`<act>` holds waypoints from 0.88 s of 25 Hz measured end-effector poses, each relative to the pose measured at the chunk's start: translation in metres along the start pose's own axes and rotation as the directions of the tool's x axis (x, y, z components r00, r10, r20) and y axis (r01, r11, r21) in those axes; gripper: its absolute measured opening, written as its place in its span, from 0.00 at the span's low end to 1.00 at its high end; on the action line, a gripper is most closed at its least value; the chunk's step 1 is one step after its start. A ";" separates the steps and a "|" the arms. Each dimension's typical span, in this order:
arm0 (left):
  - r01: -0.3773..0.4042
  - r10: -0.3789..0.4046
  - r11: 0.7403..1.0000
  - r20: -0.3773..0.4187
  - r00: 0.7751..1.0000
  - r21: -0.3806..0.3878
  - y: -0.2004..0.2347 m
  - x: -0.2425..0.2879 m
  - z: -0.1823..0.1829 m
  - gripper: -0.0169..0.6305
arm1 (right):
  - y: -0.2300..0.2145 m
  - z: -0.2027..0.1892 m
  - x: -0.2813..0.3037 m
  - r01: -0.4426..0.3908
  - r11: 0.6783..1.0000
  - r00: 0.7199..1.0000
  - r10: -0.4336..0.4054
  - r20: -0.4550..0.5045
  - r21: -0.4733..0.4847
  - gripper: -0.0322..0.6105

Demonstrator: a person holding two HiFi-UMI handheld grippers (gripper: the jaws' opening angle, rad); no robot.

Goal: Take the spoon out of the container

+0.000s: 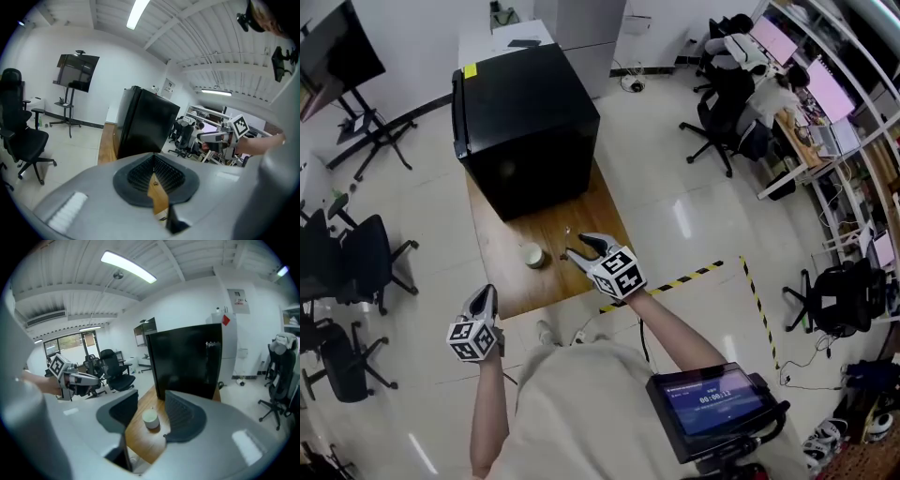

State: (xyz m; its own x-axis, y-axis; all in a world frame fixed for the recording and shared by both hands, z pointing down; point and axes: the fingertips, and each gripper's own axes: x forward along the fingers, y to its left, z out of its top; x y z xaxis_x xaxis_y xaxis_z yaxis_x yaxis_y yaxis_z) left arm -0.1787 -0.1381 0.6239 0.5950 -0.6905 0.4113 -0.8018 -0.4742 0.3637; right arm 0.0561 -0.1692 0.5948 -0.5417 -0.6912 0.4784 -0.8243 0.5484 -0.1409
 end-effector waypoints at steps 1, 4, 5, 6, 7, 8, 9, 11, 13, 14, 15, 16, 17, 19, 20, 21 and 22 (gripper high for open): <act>-0.009 0.009 1.000 0.005 1.000 0.000 -0.008 -0.002 -0.001 0.03 | -0.001 0.000 -0.006 -0.010 1.000 1.000 0.010 0.002 -0.006 0.34; -0.027 0.027 1.000 0.010 1.000 -0.005 -0.039 -0.006 -0.012 0.03 | -0.005 -0.004 -0.027 -0.041 0.999 0.999 0.041 0.013 -0.018 0.34; -0.031 0.031 0.999 0.008 0.999 -0.009 -0.050 -0.007 -0.019 0.03 | -0.005 -0.007 -0.035 -0.052 0.998 0.998 0.052 0.019 -0.019 0.34; -0.036 0.036 0.999 0.008 0.999 -0.014 -0.061 -0.009 -0.026 0.03 | -0.005 -0.011 -0.044 -0.063 0.998 0.998 0.063 0.024 -0.021 0.34; -0.043 0.043 0.999 0.008 0.999 -0.020 -0.073 -0.011 -0.034 0.03 | -0.004 -0.015 -0.054 -0.073 0.997 0.997 0.074 0.028 -0.023 0.34; -0.049 0.050 0.998 0.010 0.999 -0.027 -0.085 -0.013 -0.042 0.03 | -0.004 -0.020 -0.064 -0.082 0.996 0.996 0.083 0.033 -0.028 0.34; -0.056 0.056 0.998 0.012 0.998 -0.034 -0.096 -0.016 -0.050 0.03 | -0.004 -0.026 -0.075 -0.089 0.995 0.995 0.090 0.037 -0.033 0.34; -0.071 0.072 0.996 0.016 0.997 -0.047 -0.115 -0.023 -0.065 0.03 | -0.005 -0.039 -0.095 -0.099 0.994 0.994 0.101 0.047 -0.036 0.34; -0.090 0.092 0.994 0.018 0.996 -0.060 -0.131 -0.032 -0.078 0.03 | -0.007 -0.052 -0.113 -0.111 0.993 0.992 0.113 0.055 -0.027 0.34; -0.101 0.103 0.993 0.019 0.995 -0.067 -0.137 -0.037 -0.085 0.03 | -0.007 -0.059 -0.120 -0.118 0.993 0.991 0.119 0.057 -0.021 0.34; -0.112 0.114 0.991 0.019 0.993 -0.075 -0.143 -0.043 -0.091 0.03 | -0.008 -0.066 -0.127 -0.123 0.992 0.991 0.123 0.057 -0.014 0.34; -0.122 0.124 0.989 0.020 0.992 -0.083 -0.148 -0.049 -0.097 0.03 | -0.008 -0.073 -0.132 -0.126 0.992 0.990 0.126 0.055 -0.006 0.34; -0.131 0.133 0.987 0.021 0.991 -0.090 -0.153 -0.055 -0.102 0.03 | -0.008 -0.081 -0.137 -0.127 0.992 0.991 0.127 0.052 0.001 0.34; -0.147 0.151 0.984 0.025 0.988 -0.102 -0.159 -0.067 -0.110 0.03 | -0.009 -0.095 -0.145 -0.125 0.992 0.991 0.125 0.038 0.011 0.34; -0.155 0.159 0.982 0.028 0.987 -0.107 -0.162 -0.071 -0.114 0.03 | -0.010 -0.102 -0.150 -0.123 0.992 0.992 0.123 0.028 0.014 0.34; -0.161 0.165 0.980 0.031 0.986 -0.113 -0.166 -0.075 -0.118 0.03 | -0.011 -0.109 -0.154 -0.121 0.992 0.992 0.121 0.020 0.018 0.34; -0.166 0.170 0.979 0.033 0.985 -0.117 -0.169 -0.078 -0.122 0.03 | -0.013 -0.115 -0.160 -0.120 0.992 0.993 0.120 0.014 0.025 0.34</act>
State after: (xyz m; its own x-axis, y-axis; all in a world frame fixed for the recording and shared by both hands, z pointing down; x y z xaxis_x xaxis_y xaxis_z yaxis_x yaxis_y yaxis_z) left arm -0.0830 0.0622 0.6321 0.4475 -0.7788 0.4396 -0.8770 -0.2859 0.3862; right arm 0.1721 -0.0115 0.6202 -0.6385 -0.6271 0.4461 -0.7572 0.6154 -0.2187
